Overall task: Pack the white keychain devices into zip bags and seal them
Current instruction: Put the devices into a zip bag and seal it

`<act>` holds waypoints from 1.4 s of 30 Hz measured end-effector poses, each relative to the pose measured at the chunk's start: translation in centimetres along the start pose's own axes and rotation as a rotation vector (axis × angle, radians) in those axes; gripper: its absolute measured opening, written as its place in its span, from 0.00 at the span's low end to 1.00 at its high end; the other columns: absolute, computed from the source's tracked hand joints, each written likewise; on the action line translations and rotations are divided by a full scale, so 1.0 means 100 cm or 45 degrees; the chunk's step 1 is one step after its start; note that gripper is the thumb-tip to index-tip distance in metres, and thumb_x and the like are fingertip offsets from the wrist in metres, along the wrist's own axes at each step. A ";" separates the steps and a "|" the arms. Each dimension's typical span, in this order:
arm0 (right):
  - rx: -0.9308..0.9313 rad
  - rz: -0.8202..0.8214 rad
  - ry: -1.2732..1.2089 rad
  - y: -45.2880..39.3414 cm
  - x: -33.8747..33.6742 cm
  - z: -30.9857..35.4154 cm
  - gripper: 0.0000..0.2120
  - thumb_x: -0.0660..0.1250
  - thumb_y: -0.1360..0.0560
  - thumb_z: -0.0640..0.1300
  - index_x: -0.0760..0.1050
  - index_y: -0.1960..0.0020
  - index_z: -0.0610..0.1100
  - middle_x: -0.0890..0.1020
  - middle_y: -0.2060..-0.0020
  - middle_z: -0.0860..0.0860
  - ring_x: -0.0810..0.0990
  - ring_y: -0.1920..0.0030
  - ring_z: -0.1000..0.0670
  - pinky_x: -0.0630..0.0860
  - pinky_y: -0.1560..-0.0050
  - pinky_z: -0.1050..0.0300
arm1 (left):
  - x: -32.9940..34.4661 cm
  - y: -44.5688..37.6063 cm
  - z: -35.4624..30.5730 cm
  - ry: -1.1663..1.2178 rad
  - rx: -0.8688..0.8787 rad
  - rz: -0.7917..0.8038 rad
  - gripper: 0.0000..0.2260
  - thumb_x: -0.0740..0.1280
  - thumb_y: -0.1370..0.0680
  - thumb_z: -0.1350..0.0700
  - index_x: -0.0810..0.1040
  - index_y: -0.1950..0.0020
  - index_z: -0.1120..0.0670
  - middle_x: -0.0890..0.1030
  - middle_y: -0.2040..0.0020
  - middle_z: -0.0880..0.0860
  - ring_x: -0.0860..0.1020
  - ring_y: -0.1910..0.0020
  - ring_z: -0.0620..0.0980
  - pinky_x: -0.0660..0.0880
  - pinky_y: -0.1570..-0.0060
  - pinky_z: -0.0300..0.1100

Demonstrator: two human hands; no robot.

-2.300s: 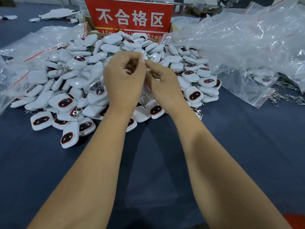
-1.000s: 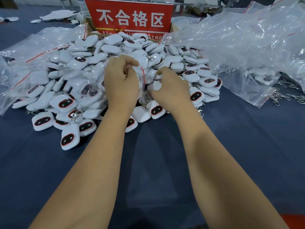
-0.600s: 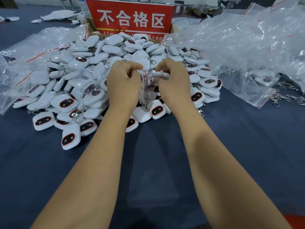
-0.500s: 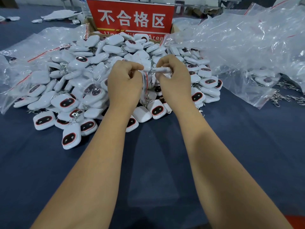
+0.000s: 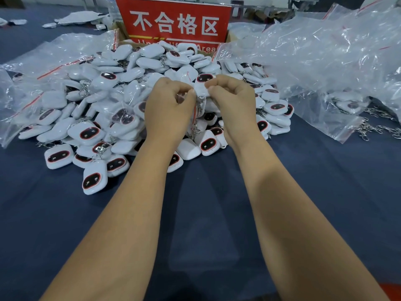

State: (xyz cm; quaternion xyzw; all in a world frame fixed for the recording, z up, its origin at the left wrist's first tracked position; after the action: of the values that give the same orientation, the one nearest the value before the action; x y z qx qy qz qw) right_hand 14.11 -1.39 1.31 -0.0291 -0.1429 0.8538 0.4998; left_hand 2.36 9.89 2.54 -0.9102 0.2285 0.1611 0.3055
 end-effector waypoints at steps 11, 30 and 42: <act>0.105 0.063 -0.024 -0.003 0.006 -0.015 0.10 0.68 0.25 0.32 0.78 0.47 0.44 0.86 0.56 0.49 0.85 0.52 0.49 0.82 0.50 0.52 | -0.001 0.001 -0.003 -0.068 0.028 -0.021 0.05 0.67 0.22 0.54 0.82 0.50 0.50 0.71 0.54 0.45 0.72 0.60 0.40 0.64 0.62 0.29; 0.156 0.237 -0.056 0.009 0.024 -0.020 0.14 0.66 0.28 0.30 0.76 0.47 0.44 0.85 0.63 0.43 0.82 0.65 0.48 0.81 0.65 0.53 | 0.001 0.003 0.000 0.023 -0.005 -0.022 0.07 0.62 0.20 0.54 0.79 0.50 0.52 0.71 0.53 0.45 0.69 0.56 0.39 0.61 0.58 0.35; 0.263 0.217 -0.183 0.008 0.025 -0.022 0.10 0.63 0.24 0.34 0.79 0.48 0.44 0.84 0.56 0.44 0.83 0.61 0.50 0.79 0.65 0.57 | 0.003 0.003 -0.001 0.037 0.018 0.003 0.04 0.64 0.21 0.51 0.75 0.55 0.47 0.71 0.54 0.44 0.71 0.56 0.42 0.64 0.56 0.36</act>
State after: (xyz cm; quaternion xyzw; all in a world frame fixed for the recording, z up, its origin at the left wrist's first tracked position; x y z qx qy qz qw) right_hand 12.58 0.86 -0.81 0.0717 -0.0868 0.9032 0.4142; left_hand 2.49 9.51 2.35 -0.9100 0.2350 0.1464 0.3085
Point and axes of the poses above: each hand's wrist, its own y-axis away from the middle knuckle, its own x-axis out of the palm, z = x × y, the point moved 10 cm from there along -y, towards the middle knuckle
